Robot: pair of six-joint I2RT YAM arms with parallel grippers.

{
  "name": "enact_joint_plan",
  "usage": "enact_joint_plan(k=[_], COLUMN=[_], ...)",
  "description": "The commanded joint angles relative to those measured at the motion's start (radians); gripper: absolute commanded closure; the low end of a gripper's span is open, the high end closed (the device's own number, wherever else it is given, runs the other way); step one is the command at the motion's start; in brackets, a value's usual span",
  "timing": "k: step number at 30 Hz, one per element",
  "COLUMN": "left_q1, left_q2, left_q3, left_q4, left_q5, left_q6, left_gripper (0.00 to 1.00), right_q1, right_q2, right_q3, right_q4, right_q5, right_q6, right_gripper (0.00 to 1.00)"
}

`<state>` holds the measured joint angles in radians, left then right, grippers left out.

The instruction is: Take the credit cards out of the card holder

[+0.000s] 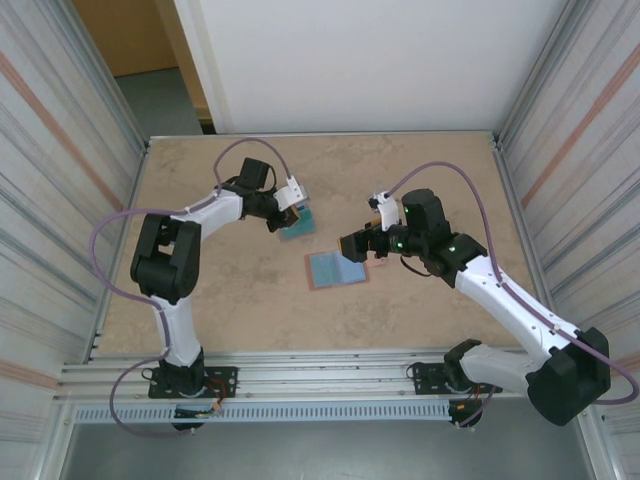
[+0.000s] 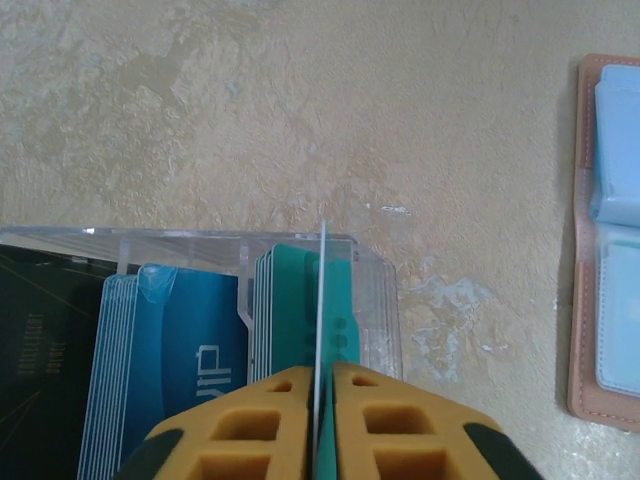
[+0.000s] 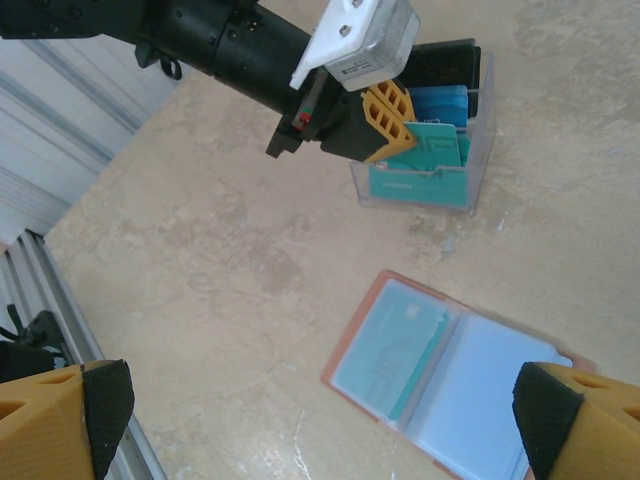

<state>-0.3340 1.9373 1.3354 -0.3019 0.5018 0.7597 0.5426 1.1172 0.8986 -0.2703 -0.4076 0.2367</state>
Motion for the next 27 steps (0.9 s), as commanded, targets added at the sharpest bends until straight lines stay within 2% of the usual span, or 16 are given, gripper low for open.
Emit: enact_joint_plan(k=[1, 10, 15, 17, 21, 23, 27], left_q1=[-0.003, -0.012, -0.023, -0.034, -0.068, -0.091, -0.123], left_q2=[0.01, -0.098, -0.232, -0.294, -0.435, -0.51, -0.672], left_q3=[0.024, -0.005, -0.081, -0.119, -0.226, -0.299, -0.449], left_q4=[-0.024, -0.009, 0.046, 0.071, 0.129, 0.181, 0.295], left_q5=[-0.009, -0.024, -0.039, -0.063, -0.148, -0.203, -0.382], left_q6=[0.003, -0.019, -0.058, -0.083, -0.142, -0.18, -0.339], left_gripper=[0.79, 0.77, 0.76, 0.67, 0.23, 0.03, 0.01], right_q1=[0.002, 0.027, 0.081, 0.116, 0.184, 0.208, 0.265], right_q2=[-0.017, -0.009, 0.033, 0.065, 0.139, 0.187, 0.297], right_q3=[0.002, 0.003, 0.036, 0.062, 0.112, 0.137, 0.183], right_q4=[0.012, -0.002, -0.06, -0.1, -0.177, -0.209, -0.271], right_q5=[0.004, 0.054, 0.153, 0.216, 0.341, 0.383, 0.451], right_q6=[0.025, 0.027, 0.033, 0.035, 0.068, 0.102, 0.163], right_gripper=[0.01, 0.0, 0.08, 0.12, 0.16, 0.21, 0.21])
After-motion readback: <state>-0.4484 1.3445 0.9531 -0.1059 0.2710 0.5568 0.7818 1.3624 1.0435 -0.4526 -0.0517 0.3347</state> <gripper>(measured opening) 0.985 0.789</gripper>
